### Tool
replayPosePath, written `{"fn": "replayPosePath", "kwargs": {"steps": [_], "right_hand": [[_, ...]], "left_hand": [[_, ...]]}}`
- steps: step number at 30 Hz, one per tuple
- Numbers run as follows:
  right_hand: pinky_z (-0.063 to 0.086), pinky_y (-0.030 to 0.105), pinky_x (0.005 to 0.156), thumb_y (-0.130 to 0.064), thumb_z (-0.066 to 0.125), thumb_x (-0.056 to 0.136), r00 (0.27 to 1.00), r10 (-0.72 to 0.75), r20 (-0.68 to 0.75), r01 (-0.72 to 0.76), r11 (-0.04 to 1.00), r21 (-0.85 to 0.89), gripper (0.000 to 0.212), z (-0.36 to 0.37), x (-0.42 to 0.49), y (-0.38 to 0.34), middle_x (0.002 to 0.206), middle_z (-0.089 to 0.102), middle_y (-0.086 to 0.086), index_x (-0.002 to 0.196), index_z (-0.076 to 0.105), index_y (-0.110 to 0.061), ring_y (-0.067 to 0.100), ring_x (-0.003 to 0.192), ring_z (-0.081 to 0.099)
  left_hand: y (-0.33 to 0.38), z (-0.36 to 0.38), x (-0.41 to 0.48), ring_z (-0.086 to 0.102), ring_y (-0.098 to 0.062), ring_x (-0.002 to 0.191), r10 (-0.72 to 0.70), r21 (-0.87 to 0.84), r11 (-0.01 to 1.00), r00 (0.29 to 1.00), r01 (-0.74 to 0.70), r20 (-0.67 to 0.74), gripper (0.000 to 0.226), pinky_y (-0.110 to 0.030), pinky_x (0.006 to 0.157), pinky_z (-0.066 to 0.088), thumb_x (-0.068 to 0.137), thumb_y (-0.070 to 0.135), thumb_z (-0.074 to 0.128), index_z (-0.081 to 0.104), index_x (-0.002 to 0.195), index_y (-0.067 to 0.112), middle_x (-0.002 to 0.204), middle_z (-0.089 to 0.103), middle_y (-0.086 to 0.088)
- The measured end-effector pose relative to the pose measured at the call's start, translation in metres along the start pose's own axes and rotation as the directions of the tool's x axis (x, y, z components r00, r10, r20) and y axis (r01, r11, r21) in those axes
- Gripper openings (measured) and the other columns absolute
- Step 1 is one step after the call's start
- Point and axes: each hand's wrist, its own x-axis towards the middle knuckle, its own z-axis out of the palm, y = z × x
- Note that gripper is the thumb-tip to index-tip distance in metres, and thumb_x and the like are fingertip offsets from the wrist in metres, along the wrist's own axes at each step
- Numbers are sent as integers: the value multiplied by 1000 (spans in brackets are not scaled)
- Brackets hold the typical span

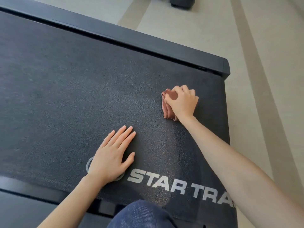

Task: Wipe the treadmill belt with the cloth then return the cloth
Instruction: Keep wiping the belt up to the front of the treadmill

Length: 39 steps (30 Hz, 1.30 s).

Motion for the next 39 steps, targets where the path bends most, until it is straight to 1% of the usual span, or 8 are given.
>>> {"fn": "replayPosePath", "kwargs": {"steps": [3, 9, 13, 17, 22, 26, 34, 39], "right_hand": [[30, 31, 68, -52, 55, 76, 993, -93, -67, 97, 993, 69, 29, -18, -59, 2, 85, 58, -4, 76, 65, -25, 28, 83, 53], [38, 37, 72, -44, 66, 74, 942, -333, 30, 324, 931, 170, 18, -66, -197, 4, 85, 56, -9, 75, 64, -27, 21, 84, 49], [40, 37, 69, -48, 62, 75, 905, -422, 47, 407, 894, 185, 21, -62, -178, -5, 81, 56, -9, 74, 65, -27, 21, 82, 51], [35, 33, 68, -52, 54, 76, 952, -304, 36, 296, 945, 140, 29, -23, -99, -36, 83, 58, -5, 76, 66, -25, 24, 82, 52], [32, 37, 80, -51, 55, 85, 983, -109, 149, 108, 994, 11, 28, 18, 2, -75, 109, 59, -2, 98, 65, -28, 27, 106, 46], [31, 37, 80, -51, 53, 86, 992, -63, 109, 65, 998, -12, 30, 20, -6, -85, 108, 57, -1, 99, 64, -26, 28, 104, 46], [40, 39, 72, -43, 62, 78, 888, -455, 68, 432, 876, 216, 20, -46, -179, -53, 86, 58, -4, 78, 66, -24, 23, 84, 51], [39, 37, 71, -45, 67, 74, 791, -611, 44, 577, 767, 282, 21, -46, -166, -46, 82, 57, -6, 75, 65, -24, 23, 81, 51]], "left_hand": [[0, 2, 0, 21, -16, 143, 1, 12, 1000, 1000, -1, -7, 61, -39, 115, 16, 90, 44, 36, 41, 143, 15, 153, 32, 1], [1, 2, 0, 22, -17, 143, -9, 20, 1000, 1000, 9, -11, 61, -37, 116, 14, 90, 44, 35, 42, 143, 14, 152, 32, -1], [0, -1, -2, 22, -19, 143, 11, 12, 1000, 1000, -11, 15, 59, -37, 116, 12, 92, 42, 34, 42, 142, 11, 152, 34, -3], [-13, -9, -10, 26, -19, 141, 41, 51, 998, 998, -42, 38, 57, -35, 116, 12, 92, 41, 34, 45, 141, 13, 150, 37, -2], [-28, -15, -23, 24, -17, 143, 36, 23, 999, 999, -36, 15, 55, -36, 116, 14, 92, 36, 36, 43, 142, 14, 151, 34, 0], [-29, -14, -21, 25, -17, 142, 41, 18, 999, 999, -42, 10, 56, -39, 115, 18, 90, 36, 39, 45, 141, 13, 151, 35, -1], [-30, -12, -22, 22, -18, 143, 55, 53, 997, 998, -57, 34, 56, -40, 115, 19, 91, 35, 40, 43, 142, 12, 152, 33, -3], [-38, -19, -29, 24, -19, 143, 107, 114, 987, 993, -111, 42, 57, -41, 113, 20, 90, 37, 38, 44, 141, 13, 151, 34, -2]]}}
